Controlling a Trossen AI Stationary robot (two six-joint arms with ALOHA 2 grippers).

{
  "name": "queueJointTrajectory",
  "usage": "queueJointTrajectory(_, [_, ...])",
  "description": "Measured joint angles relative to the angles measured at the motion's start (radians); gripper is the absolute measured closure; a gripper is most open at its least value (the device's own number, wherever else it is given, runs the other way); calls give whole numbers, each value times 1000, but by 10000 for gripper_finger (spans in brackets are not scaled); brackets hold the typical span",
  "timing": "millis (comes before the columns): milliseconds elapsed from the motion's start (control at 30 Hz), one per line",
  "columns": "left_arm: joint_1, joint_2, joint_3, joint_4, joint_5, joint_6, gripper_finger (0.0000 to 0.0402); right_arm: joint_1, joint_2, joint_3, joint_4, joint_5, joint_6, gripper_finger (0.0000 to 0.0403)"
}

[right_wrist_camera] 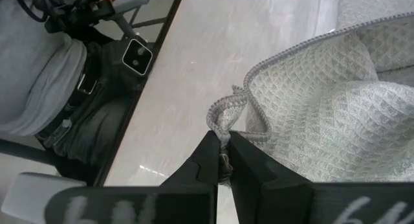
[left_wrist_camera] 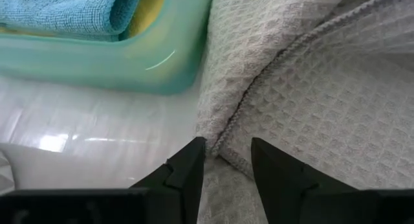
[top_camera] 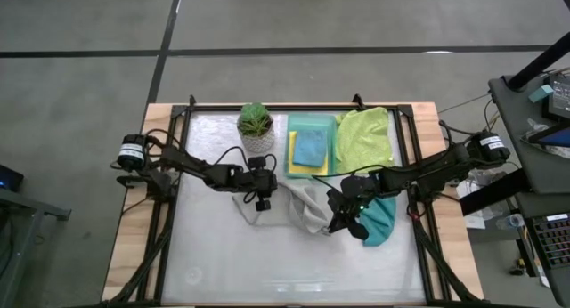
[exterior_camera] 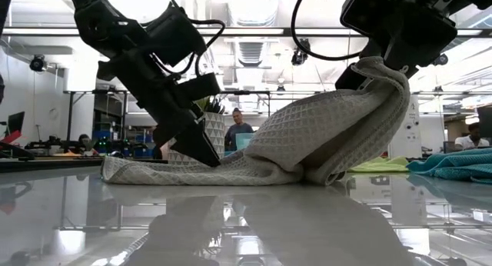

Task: Fold microfiber towels
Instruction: Fold the gray microfiber cloth

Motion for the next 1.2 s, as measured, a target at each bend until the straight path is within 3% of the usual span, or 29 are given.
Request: queueJointTrajectory(1200, [-30,4,-2,6,24,2,288,0,0,0,-1,26,-7,390])
